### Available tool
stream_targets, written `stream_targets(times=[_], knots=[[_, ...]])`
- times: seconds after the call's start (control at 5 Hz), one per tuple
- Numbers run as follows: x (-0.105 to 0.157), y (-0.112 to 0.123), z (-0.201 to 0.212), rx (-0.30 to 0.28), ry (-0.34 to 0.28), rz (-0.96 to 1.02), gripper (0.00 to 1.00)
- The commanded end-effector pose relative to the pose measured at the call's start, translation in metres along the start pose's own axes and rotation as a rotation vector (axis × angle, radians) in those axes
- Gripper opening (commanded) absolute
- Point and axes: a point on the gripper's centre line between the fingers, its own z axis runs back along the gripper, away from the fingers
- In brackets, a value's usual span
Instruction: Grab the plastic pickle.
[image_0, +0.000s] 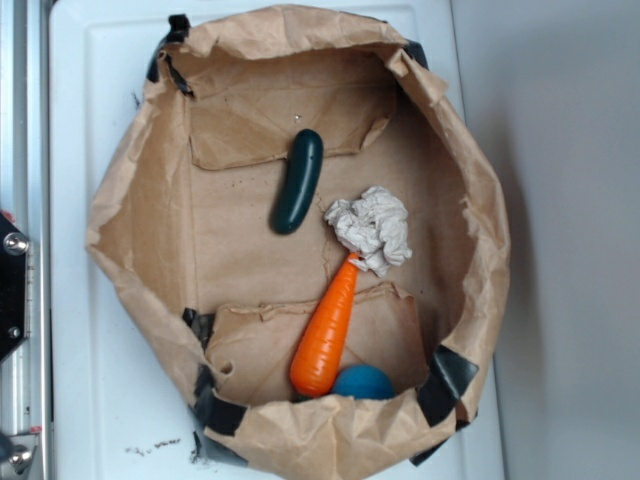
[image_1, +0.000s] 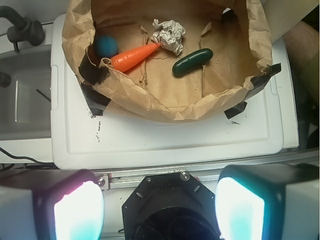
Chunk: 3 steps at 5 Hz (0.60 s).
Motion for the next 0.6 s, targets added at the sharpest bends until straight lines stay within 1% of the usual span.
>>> stream_targets(times=[0.0,0.2,0.4], knots=[[0.000,0.000,0.000,0.000,0.000,0.000,1.00],[0.049,0.005,-0.017,0.045,-0.009,0.103,1.00],[0.096,0.018,-0.038,0.054,-0.017,0.198,1.00]])
